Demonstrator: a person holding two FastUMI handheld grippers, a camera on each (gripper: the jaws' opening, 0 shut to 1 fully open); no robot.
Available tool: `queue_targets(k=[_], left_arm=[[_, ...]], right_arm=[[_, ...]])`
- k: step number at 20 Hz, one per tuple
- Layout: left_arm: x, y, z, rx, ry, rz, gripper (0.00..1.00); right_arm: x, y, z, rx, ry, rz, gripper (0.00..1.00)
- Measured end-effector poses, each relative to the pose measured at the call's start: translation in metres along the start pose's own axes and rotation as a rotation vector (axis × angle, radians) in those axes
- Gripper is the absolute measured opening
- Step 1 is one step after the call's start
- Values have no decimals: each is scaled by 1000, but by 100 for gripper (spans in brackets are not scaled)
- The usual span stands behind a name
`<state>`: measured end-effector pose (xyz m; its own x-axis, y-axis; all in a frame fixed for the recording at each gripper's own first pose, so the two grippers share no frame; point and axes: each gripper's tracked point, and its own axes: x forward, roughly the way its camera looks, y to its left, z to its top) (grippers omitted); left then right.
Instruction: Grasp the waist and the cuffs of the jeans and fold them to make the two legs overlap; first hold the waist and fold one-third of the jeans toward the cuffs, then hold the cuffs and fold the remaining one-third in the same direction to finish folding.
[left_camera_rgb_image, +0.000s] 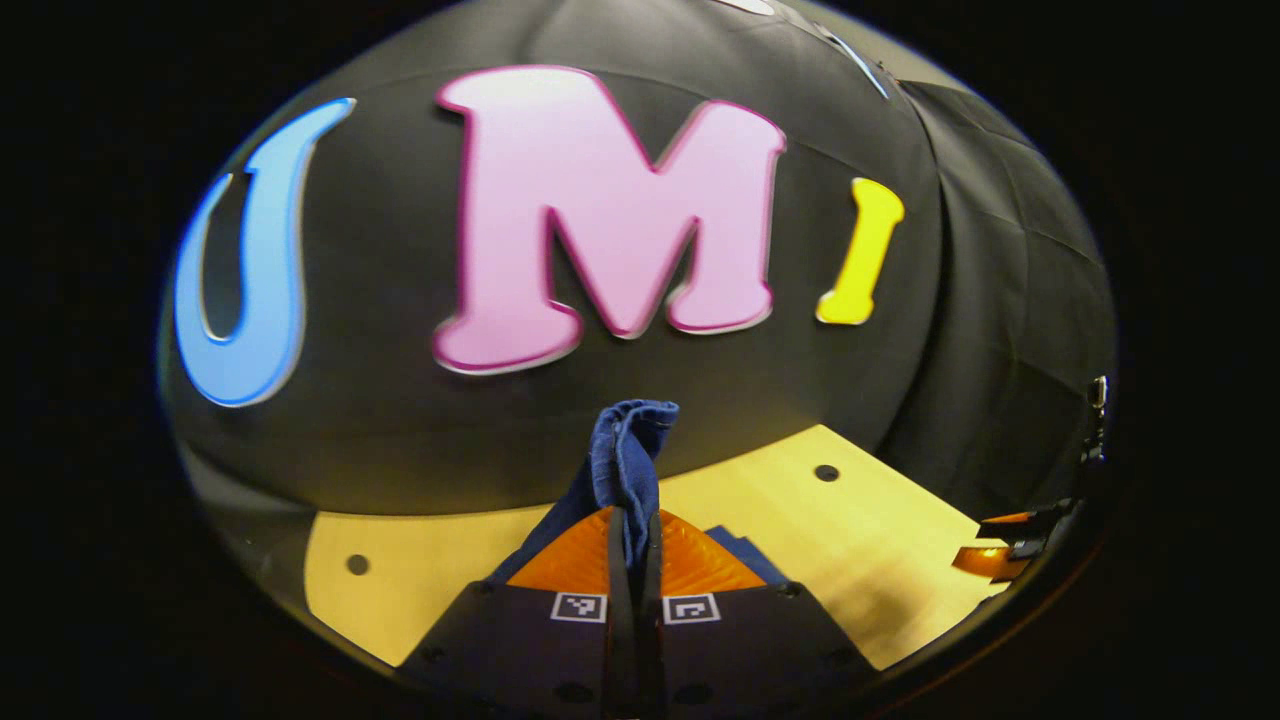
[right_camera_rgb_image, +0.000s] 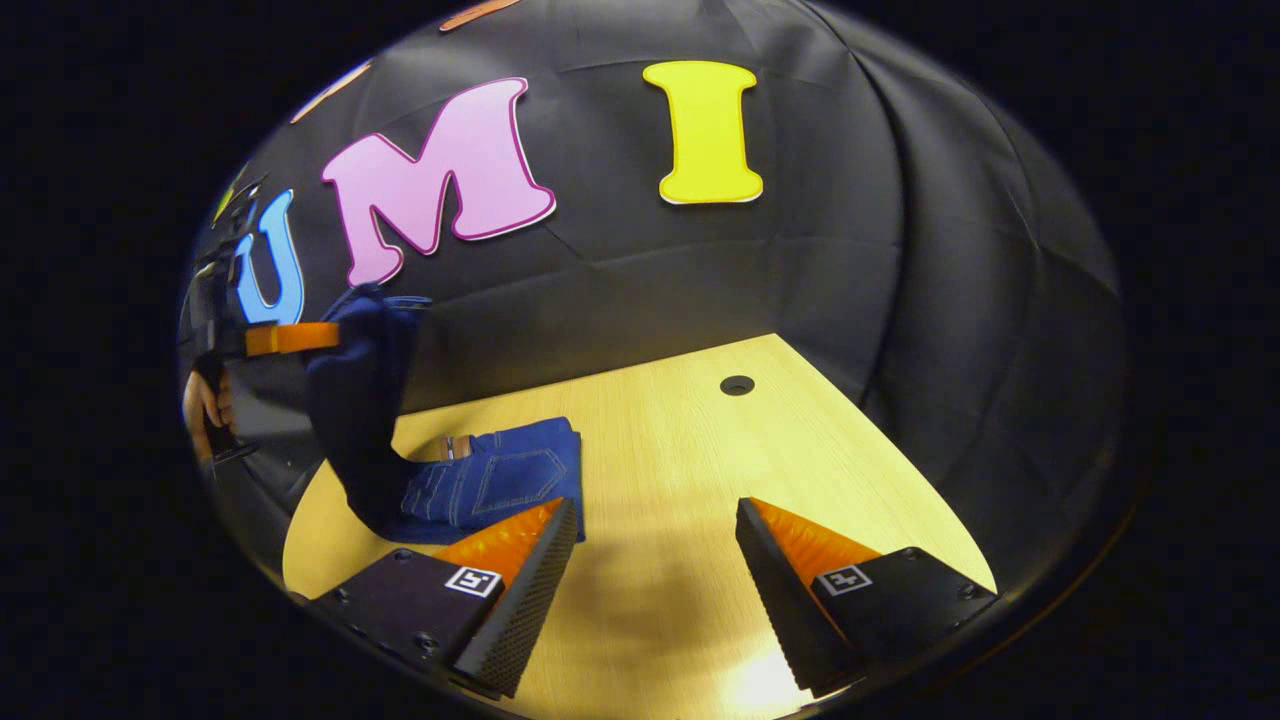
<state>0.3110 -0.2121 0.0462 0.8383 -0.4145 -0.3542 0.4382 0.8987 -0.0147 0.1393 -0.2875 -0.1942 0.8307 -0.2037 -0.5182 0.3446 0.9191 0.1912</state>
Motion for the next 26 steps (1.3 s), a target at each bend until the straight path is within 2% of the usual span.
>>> queue_targets(k=[2,4,7,8,9,10,11,12,14,16,19,23,26], left_arm=[[35,-46,-22,-8,56,-73,6],[75,-94,-56,-18,124,-114,6],[113,-122,-109,1,253,-99,7],[120,-126,-126,14,293,-86,10],[128,-128,-140,30,320,-78,8],[129,-132,-152,41,338,-69,20],[129,-136,-159,41,343,-64,25],[121,-136,-163,38,337,-52,30],[98,-140,-169,17,319,-66,64],[76,-130,-174,37,297,-33,99],[31,-108,-159,62,216,23,99],[-50,-81,-122,-49,74,68,99],[-115,-57,-94,-68,-26,106,99]], right_arm=[[-6,-6,-16,-20,16,-12,98],[-10,-10,-27,-10,28,-17,98],[-23,-20,-40,14,42,-29,98],[-27,-23,-43,15,48,-32,98],[-32,-23,-45,17,52,-30,98],[-40,-22,-47,19,51,-29,98],[-47,-23,-48,19,48,-29,98],[-53,-23,-51,16,46,-31,98],[-62,-21,-58,13,52,-33,98],[-70,-14,-68,16,73,-19,98],[-82,1,-69,5,75,1,98],[-102,34,-48,-16,25,46,98],[-118,66,-31,-58,2,94,98]])
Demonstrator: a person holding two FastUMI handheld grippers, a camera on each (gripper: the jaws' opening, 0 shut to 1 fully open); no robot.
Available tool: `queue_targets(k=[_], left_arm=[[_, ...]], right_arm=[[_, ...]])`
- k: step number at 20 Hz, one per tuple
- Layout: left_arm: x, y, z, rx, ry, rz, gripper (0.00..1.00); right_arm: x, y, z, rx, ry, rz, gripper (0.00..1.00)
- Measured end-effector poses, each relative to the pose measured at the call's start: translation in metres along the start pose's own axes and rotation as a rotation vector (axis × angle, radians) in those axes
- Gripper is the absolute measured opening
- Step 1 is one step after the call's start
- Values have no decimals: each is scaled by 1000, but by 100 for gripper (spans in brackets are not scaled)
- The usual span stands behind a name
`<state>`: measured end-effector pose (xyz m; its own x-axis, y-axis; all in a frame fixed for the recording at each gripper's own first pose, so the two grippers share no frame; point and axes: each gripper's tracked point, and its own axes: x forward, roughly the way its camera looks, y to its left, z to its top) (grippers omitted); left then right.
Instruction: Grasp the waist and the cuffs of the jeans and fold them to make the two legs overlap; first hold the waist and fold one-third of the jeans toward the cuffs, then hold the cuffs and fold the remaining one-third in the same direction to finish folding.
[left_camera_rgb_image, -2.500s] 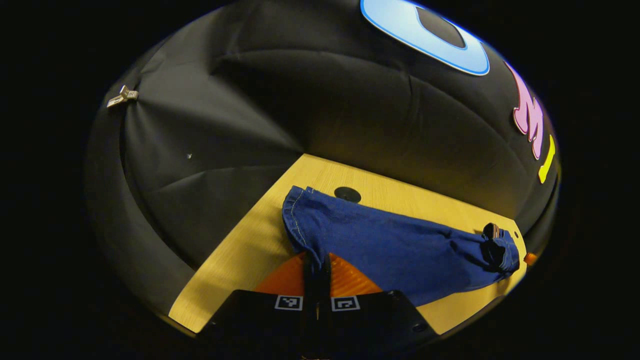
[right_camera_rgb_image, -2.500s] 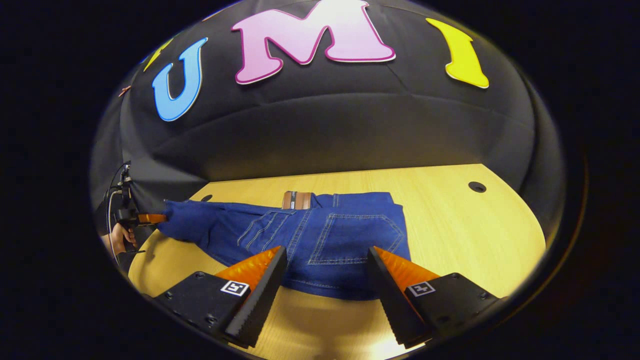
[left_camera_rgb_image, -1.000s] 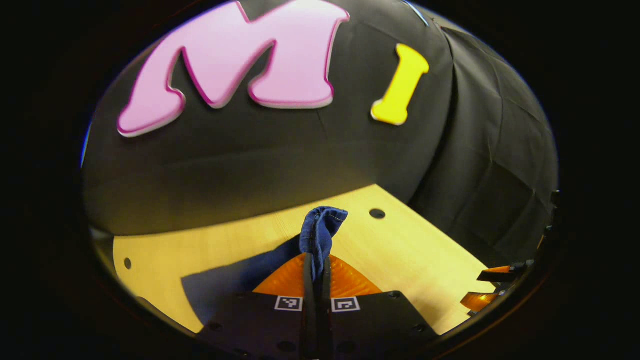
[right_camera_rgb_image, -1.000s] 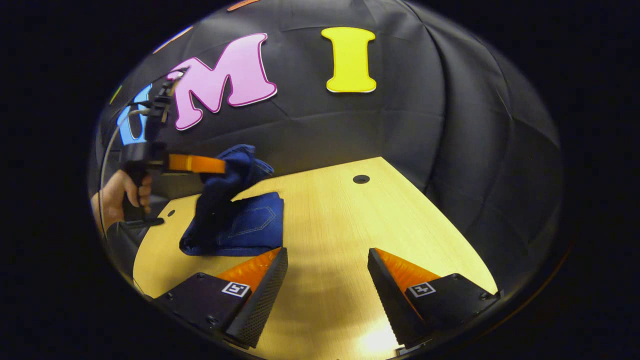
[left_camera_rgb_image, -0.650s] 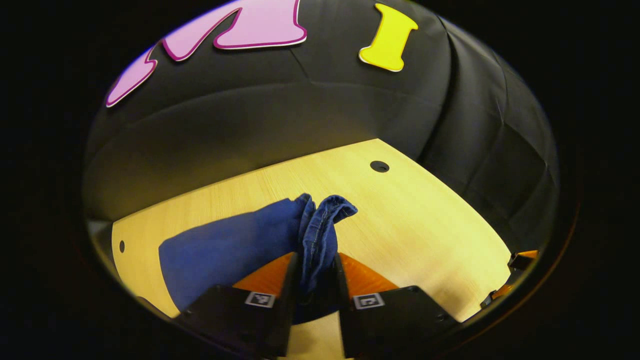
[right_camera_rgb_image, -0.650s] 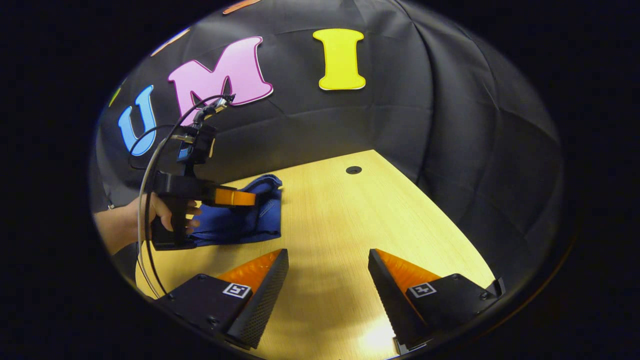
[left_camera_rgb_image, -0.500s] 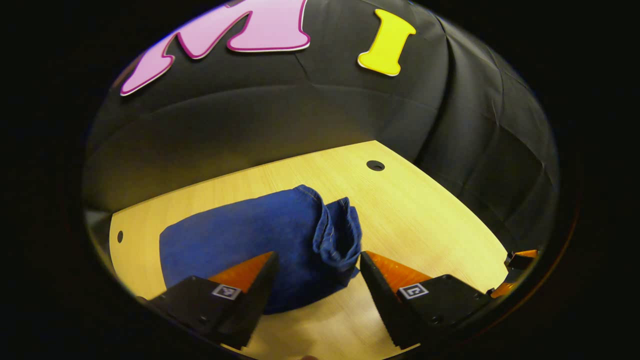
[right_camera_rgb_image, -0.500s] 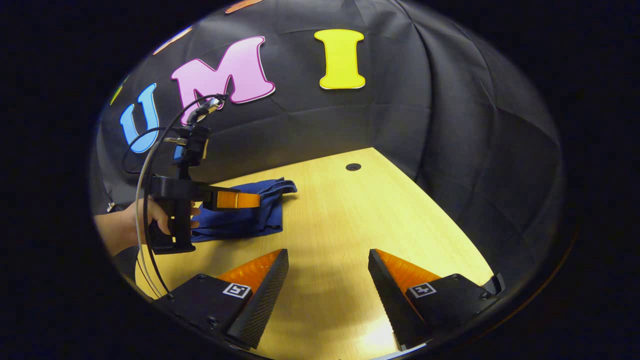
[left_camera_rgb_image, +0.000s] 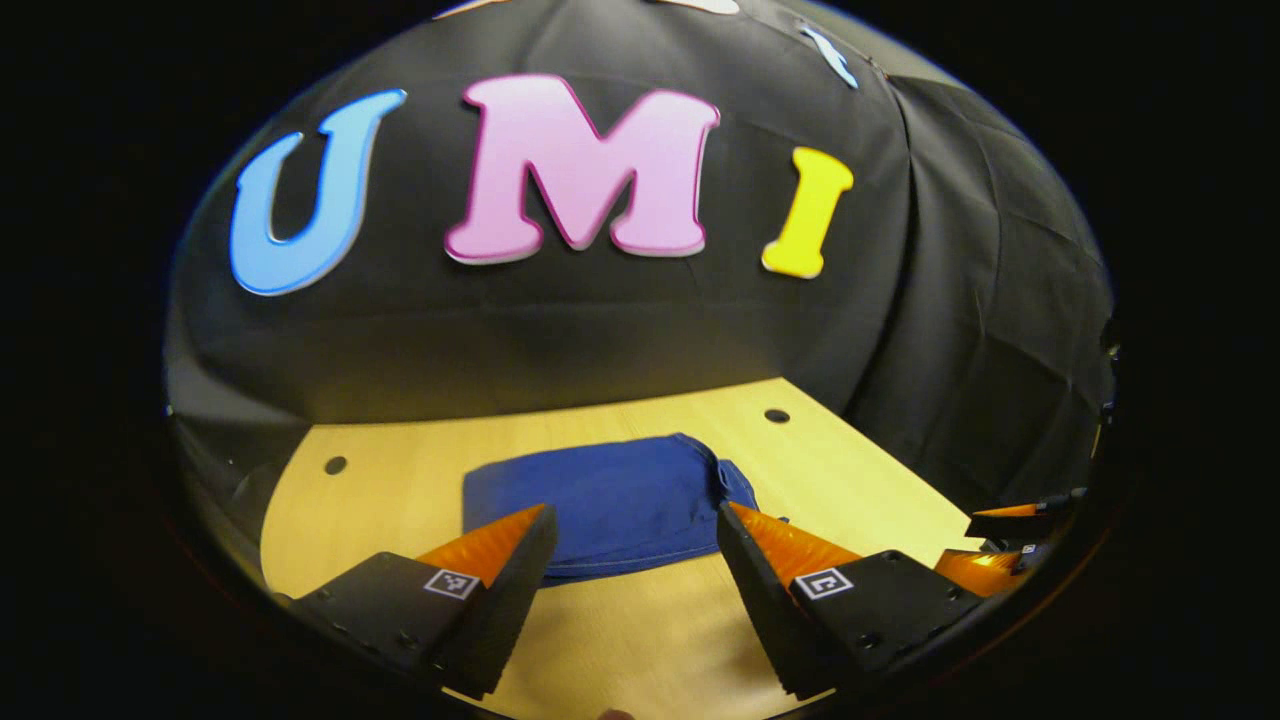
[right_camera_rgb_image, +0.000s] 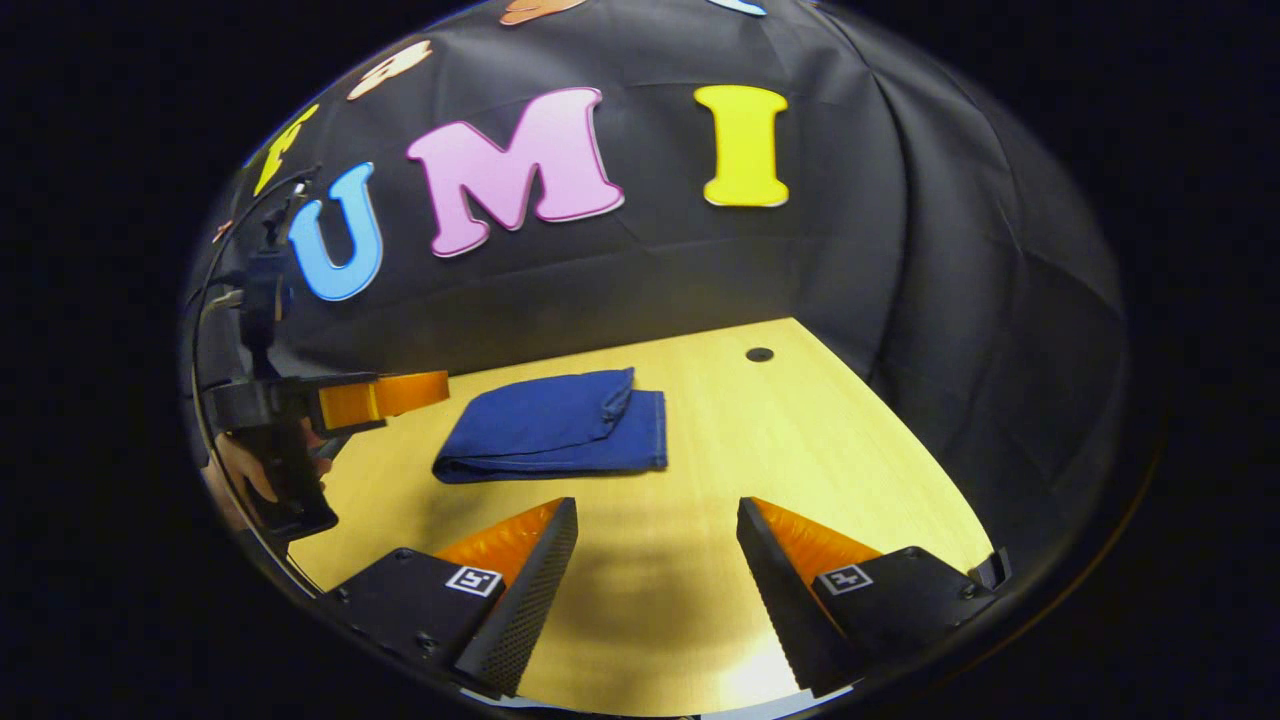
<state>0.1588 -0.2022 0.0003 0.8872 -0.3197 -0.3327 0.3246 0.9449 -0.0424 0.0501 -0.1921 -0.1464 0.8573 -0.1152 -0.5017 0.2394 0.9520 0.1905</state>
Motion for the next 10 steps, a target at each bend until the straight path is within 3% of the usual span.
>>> queue_targets(k=[5,8,10], left_arm=[[-121,48,40,-18,-162,100,96],[-191,56,42,-112,-236,128,98],[-232,67,38,-113,-283,167,96]], right_arm=[[-47,64,61,-47,-120,61,98],[-83,101,92,-37,-190,97,98],[-107,117,107,-44,-254,110,98]])
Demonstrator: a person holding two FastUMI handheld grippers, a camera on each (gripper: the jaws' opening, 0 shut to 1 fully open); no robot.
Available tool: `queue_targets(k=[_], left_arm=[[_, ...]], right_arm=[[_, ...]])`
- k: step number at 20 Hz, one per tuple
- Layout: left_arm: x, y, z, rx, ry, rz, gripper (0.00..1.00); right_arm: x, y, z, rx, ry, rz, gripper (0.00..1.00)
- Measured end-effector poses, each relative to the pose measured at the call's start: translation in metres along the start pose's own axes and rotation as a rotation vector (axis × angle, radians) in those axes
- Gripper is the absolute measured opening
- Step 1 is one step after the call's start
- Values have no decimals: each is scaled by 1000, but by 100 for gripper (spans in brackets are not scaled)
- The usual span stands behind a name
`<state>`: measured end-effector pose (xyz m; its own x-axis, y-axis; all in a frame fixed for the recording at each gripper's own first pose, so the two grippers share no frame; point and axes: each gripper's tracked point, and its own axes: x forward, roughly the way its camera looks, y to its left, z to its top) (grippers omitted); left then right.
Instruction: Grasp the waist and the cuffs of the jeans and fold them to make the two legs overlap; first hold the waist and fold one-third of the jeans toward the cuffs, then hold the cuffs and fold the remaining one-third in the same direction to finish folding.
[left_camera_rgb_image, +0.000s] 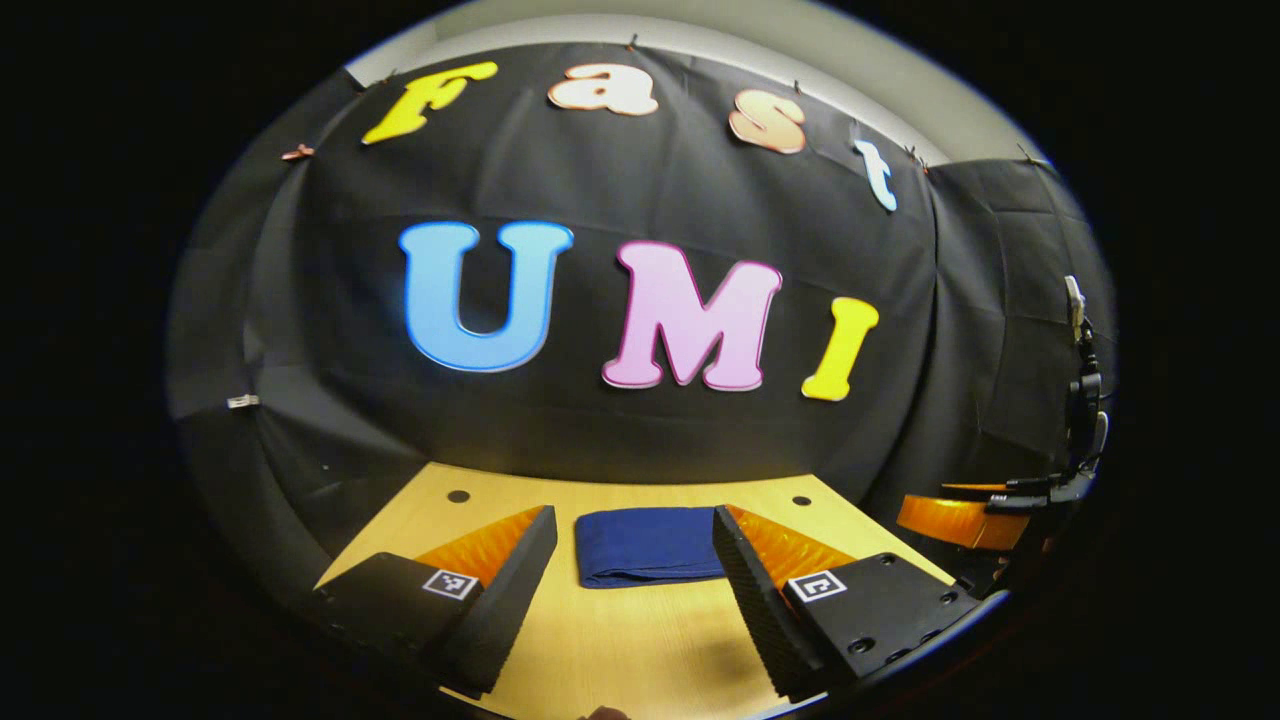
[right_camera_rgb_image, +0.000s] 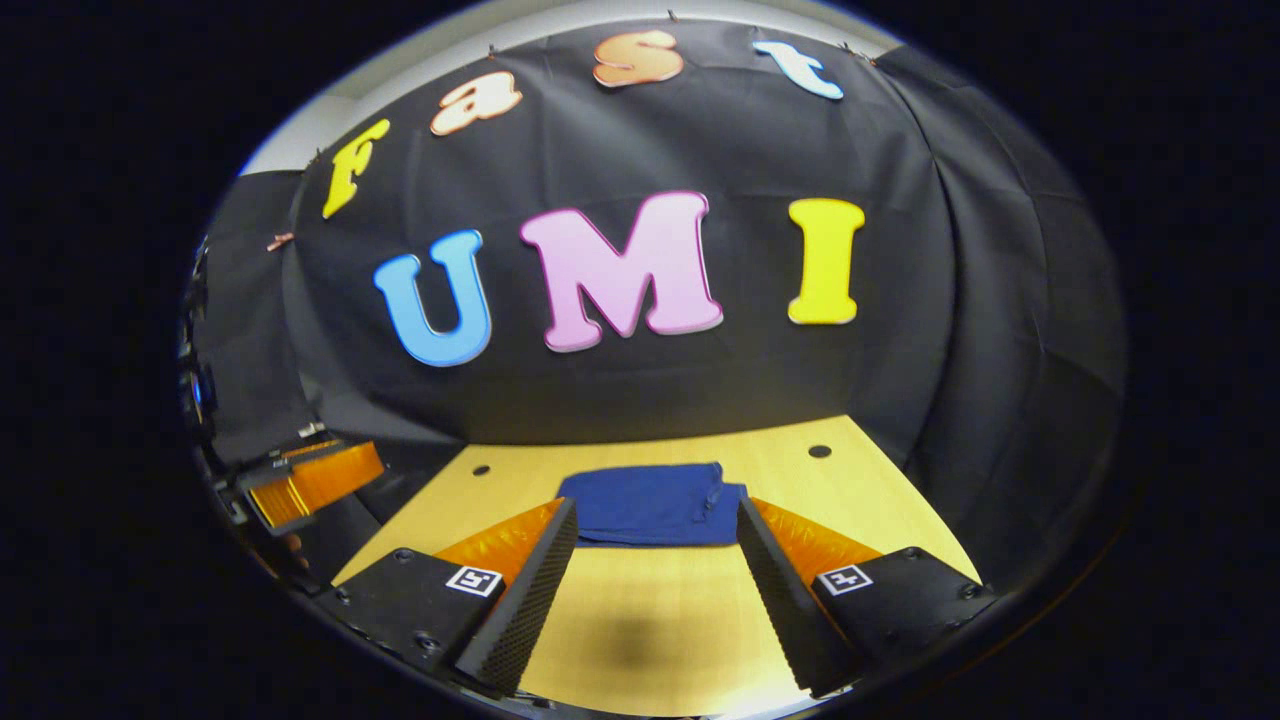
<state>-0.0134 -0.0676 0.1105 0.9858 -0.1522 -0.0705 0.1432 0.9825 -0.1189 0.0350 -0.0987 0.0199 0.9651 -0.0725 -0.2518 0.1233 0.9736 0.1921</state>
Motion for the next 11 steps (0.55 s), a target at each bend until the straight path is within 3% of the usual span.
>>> queue_targets(k=[2,8,11], left_arm=[[-35,12,1,23,-31,34,96],[-107,6,-20,3,-50,11,96],[-120,1,-31,-6,-34,9,96]], right_arm=[[-22,15,5,-1,-47,5,98],[-104,31,-30,10,-113,-4,97],[-115,15,-47,-92,-73,-57,97]])
